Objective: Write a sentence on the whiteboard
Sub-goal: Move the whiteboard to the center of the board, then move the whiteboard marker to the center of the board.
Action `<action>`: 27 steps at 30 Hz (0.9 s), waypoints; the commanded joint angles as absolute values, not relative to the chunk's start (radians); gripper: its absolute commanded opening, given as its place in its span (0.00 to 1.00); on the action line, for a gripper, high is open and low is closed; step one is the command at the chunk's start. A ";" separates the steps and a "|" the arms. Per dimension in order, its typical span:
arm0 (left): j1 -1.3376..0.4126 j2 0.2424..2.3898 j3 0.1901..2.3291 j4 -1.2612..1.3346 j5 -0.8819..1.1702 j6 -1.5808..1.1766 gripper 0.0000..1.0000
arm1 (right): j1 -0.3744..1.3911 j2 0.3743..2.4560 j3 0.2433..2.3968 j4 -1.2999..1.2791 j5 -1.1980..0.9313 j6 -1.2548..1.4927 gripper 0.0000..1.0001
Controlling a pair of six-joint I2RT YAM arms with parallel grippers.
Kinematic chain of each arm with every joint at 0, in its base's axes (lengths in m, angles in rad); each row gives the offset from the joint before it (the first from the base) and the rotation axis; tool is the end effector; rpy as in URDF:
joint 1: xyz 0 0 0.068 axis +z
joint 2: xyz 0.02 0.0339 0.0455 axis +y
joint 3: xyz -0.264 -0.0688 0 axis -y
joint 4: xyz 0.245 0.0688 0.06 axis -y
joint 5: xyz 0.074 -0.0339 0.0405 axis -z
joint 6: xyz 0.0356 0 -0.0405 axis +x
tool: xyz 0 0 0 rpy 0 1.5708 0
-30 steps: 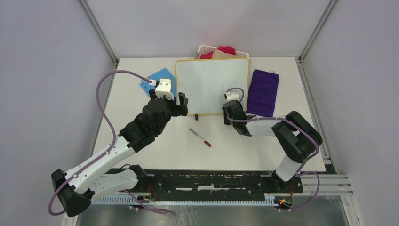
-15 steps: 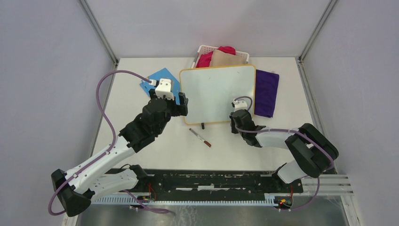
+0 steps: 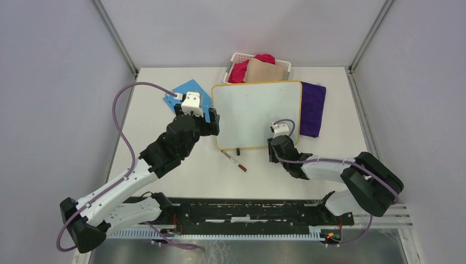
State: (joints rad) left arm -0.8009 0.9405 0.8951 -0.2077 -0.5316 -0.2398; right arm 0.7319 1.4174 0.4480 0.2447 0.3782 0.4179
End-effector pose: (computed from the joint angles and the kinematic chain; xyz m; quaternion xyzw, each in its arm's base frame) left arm 0.1614 -0.1405 0.3494 0.0567 0.7776 -0.1135 0.6158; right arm 0.1932 0.1559 0.1353 -0.0638 0.8966 0.0754 0.4316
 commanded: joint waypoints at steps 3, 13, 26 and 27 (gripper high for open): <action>-0.807 0.939 0.900 -0.176 -0.558 -0.205 0.91 | 0.748 1.360 0.425 0.173 0.370 0.453 0.54; -0.811 0.907 0.899 -0.170 -0.558 -0.204 0.91 | 0.790 1.117 0.462 0.025 0.272 0.339 0.64; -0.814 0.810 0.857 -0.121 -0.663 -0.186 0.91 | 0.953 1.295 0.579 0.116 0.085 0.138 0.58; -0.815 0.808 0.855 -0.121 -0.669 -0.184 0.91 | 0.969 1.327 0.598 0.113 0.074 0.126 0.58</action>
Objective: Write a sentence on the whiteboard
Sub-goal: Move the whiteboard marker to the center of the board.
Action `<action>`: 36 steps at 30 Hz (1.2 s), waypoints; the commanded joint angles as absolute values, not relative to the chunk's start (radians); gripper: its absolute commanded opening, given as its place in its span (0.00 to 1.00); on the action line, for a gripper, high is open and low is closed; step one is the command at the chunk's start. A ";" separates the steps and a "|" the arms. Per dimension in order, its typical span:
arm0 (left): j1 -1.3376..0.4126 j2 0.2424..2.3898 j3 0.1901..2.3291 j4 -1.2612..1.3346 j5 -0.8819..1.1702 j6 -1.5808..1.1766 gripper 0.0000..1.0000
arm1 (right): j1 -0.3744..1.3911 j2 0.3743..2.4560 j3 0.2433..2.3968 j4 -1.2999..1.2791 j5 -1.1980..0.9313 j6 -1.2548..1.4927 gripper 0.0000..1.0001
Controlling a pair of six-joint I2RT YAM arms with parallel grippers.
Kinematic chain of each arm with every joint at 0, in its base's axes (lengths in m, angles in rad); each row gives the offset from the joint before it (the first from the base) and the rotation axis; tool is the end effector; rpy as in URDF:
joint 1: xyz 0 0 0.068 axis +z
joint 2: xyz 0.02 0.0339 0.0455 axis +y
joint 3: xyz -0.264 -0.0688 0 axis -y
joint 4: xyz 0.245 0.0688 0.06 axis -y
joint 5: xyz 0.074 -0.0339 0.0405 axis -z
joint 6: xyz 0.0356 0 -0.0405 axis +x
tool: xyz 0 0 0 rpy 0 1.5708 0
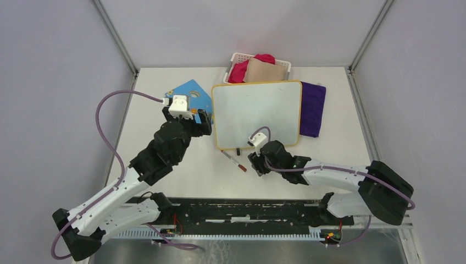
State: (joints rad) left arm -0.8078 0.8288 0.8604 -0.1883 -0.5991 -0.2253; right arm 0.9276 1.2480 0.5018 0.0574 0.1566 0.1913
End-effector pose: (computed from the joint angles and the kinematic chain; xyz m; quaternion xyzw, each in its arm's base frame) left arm 0.1435 -0.1211 0.3597 0.0250 0.7509 -0.1115 0.6505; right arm 0.1491 0.1896 0.1722 -0.2933 0.8532 0.1659 0.3982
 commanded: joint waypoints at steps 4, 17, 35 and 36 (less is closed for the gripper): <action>-0.815 0.813 0.854 -0.117 -0.678 -0.179 0.90 | 1.024 1.427 0.680 0.090 0.093 0.090 0.56; -0.815 0.824 0.857 -0.121 -0.684 -0.169 0.89 | 1.059 1.620 0.795 0.064 0.094 0.108 0.46; -0.815 0.827 0.866 -0.130 -0.664 -0.180 0.89 | 1.083 1.501 0.696 -0.119 0.160 0.131 0.18; -0.815 0.827 0.867 -0.130 -0.662 -0.182 0.89 | 1.083 1.493 0.700 -0.127 0.160 0.132 0.20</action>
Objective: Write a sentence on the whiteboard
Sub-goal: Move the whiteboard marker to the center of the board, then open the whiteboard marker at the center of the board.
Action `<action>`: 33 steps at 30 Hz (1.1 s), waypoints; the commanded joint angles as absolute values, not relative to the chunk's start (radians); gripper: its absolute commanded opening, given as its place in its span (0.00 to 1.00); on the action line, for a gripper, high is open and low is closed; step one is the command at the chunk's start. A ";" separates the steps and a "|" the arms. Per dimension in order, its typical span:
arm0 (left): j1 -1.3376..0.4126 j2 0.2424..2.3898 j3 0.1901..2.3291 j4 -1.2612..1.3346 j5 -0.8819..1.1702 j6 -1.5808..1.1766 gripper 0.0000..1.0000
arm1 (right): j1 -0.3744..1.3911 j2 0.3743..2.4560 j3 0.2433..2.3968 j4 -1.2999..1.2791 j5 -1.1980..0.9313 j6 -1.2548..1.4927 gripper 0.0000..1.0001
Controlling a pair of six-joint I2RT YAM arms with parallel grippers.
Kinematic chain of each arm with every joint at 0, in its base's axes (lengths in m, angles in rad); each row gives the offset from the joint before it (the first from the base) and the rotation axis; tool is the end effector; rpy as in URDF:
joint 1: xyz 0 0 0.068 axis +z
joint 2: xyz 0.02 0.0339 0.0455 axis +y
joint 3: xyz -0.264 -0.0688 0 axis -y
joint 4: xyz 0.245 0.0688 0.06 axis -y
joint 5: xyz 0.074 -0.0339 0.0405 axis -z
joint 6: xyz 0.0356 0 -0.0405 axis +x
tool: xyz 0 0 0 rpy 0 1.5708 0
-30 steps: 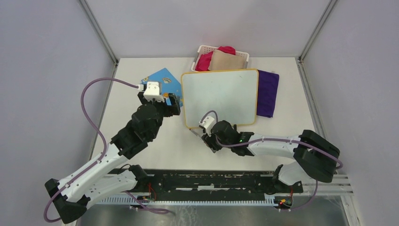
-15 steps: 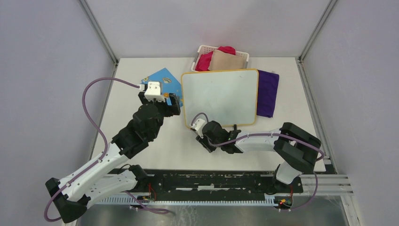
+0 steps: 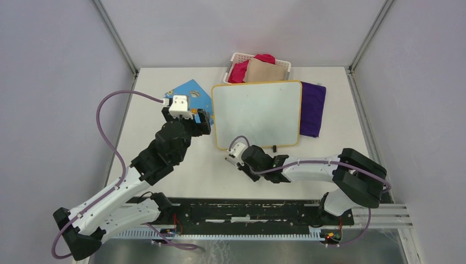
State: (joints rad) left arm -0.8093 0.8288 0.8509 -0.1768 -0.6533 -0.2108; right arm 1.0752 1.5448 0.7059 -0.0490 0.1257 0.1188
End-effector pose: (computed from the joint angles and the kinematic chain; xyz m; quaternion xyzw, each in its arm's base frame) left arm 0.1442 -0.1199 0.3577 0.0127 0.7490 -0.0880 0.6566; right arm 0.1421 0.2534 0.1504 -0.4141 0.8446 0.1389 0.3097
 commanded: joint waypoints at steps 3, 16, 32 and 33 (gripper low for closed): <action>-0.815 0.827 0.867 -0.132 -0.658 -0.183 0.89 | 1.083 1.489 0.737 -0.152 0.157 0.129 0.35; -0.818 0.807 0.867 -0.136 -0.661 -0.183 0.89 | 1.078 1.685 0.993 -0.248 0.141 0.074 0.41; -0.822 0.789 0.864 -0.131 -0.668 -0.178 0.89 | 1.061 1.760 0.950 -0.219 0.109 0.110 0.20; -0.822 0.790 0.864 -0.130 -0.669 -0.177 0.89 | 1.061 1.757 0.943 -0.214 0.107 0.114 0.16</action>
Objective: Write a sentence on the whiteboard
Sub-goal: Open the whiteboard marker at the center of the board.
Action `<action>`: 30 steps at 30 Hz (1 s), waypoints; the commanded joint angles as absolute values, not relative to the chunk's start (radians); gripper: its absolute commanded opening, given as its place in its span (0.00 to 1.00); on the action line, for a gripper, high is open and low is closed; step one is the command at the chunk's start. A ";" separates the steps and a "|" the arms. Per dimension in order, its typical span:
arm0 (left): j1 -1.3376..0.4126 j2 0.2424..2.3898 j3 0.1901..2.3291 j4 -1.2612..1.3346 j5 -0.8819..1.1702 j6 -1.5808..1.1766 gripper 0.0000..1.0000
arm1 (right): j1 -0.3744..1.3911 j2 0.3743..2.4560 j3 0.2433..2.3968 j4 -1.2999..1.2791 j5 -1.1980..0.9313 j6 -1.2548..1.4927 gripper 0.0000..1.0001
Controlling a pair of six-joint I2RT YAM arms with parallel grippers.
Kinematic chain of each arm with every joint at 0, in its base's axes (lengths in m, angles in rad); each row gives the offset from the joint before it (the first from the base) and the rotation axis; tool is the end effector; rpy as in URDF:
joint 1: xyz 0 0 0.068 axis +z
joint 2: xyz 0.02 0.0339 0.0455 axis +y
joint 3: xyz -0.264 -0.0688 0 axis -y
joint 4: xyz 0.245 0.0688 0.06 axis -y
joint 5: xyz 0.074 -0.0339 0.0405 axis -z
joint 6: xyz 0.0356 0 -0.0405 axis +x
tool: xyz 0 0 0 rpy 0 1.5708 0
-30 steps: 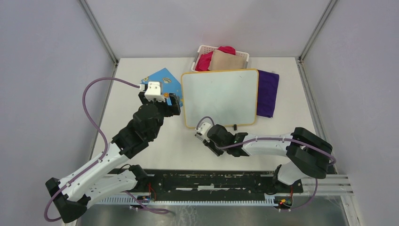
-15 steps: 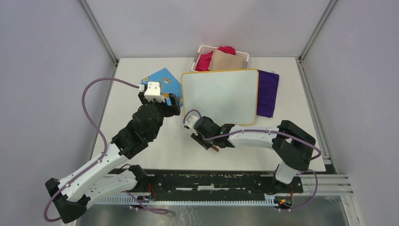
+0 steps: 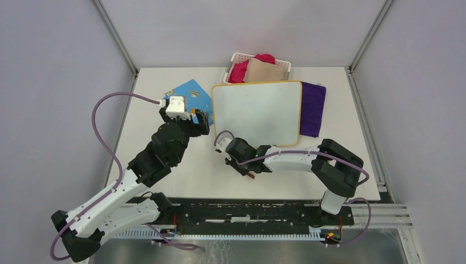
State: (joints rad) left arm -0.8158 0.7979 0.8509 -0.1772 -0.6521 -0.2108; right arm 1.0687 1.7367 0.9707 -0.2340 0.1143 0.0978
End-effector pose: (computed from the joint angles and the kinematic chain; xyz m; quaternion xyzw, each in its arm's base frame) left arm 0.1382 -0.1153 0.3627 0.0092 0.7410 -0.0987 0.6641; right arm 0.1676 0.2968 0.1552 -0.4328 0.8548 0.1091 0.2648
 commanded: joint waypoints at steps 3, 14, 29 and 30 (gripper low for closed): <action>-0.822 0.790 0.864 -0.131 -0.673 -0.176 0.89 | 1.062 1.727 0.913 -0.184 0.106 0.131 0.03; -0.824 0.753 0.853 -0.115 -0.683 -0.180 0.88 | 1.062 1.255 0.734 -0.014 0.155 0.198 0.00; -0.822 0.679 0.887 -0.024 -0.075 -0.311 0.93 | 1.062 0.682 0.462 0.595 0.244 0.228 0.00; -0.822 0.696 0.891 -0.013 0.012 -0.327 0.93 | 1.062 0.675 0.457 0.634 0.228 0.228 0.00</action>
